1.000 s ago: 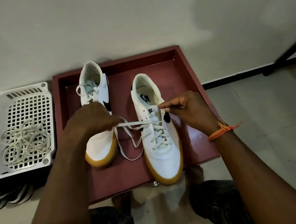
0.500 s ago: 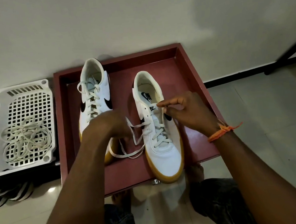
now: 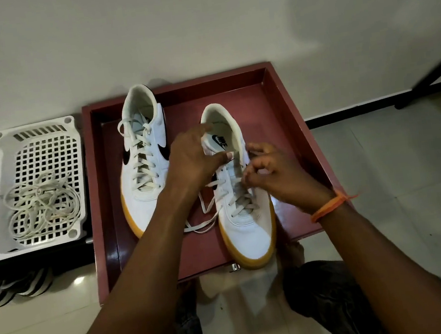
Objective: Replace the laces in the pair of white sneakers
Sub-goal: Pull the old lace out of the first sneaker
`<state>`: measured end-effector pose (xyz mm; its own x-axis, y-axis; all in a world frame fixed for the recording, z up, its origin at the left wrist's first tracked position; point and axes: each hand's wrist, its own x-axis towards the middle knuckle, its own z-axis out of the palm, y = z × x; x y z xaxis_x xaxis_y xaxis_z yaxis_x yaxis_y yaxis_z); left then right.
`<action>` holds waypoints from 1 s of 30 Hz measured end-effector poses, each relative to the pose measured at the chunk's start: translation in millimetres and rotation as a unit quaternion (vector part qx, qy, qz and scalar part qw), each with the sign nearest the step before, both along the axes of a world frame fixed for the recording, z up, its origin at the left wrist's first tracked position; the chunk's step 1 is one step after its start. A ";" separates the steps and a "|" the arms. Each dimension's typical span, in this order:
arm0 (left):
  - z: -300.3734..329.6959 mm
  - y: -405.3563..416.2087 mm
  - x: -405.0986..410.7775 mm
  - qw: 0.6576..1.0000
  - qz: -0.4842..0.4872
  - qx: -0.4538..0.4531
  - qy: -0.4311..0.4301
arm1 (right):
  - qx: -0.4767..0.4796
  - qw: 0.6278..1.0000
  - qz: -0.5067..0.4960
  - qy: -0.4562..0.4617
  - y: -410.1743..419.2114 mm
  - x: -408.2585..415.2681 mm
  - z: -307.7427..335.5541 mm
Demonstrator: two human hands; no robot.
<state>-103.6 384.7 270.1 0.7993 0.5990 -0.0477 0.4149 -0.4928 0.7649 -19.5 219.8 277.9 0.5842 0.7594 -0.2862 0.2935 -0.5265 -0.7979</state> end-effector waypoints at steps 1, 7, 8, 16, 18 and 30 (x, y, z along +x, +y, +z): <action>1.5 -0.7 0.6 1.000 0.002 -0.014 0.014 | 0.016 0.996 -0.049 0.072 -5.7 3.5 -0.6; 4.3 8.9 -7.9 0.994 -0.008 -0.108 0.005 | 0.065 0.966 -0.225 0.107 -10.6 -8.6 -4.3; 5.7 12.3 -9.6 0.992 -0.015 -0.122 0.001 | 0.055 0.980 -0.191 -0.012 -6.9 -13.0 -4.1; 1.0 29.8 -14.9 0.988 -0.148 -0.038 -0.012 | -0.076 0.940 0.041 -0.329 12.5 -26.4 -19.8; 2.0 26.0 -13.5 0.985 -0.167 -0.049 -0.016 | -0.021 0.959 -0.006 -0.283 10.3 -22.4 -16.4; 1.2 24.4 -9.9 0.979 -0.174 -0.098 -0.030 | -0.042 0.962 -0.218 -0.158 -43.7 -14.0 -35.9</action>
